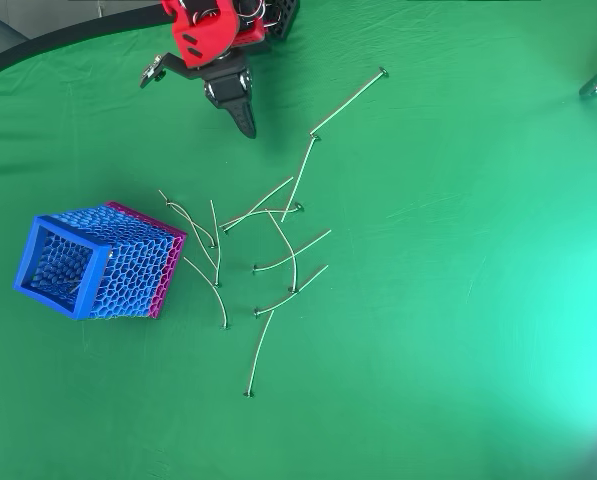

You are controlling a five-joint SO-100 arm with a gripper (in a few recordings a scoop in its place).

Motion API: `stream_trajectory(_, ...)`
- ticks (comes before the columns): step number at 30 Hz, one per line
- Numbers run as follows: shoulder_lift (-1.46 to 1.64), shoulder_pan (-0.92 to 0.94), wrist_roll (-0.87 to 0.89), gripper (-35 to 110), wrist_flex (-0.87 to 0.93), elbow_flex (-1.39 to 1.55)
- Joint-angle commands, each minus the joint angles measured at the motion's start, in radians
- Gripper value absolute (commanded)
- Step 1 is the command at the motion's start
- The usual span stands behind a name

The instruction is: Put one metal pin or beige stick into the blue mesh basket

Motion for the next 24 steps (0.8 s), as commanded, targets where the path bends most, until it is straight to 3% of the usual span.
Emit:
stream_trajectory(1,-0.026,0.005,0.000,0,0.006,-0.064)
stream_trajectory(24,-0.684,0.075,-0.032,0,0.005,-0.586)
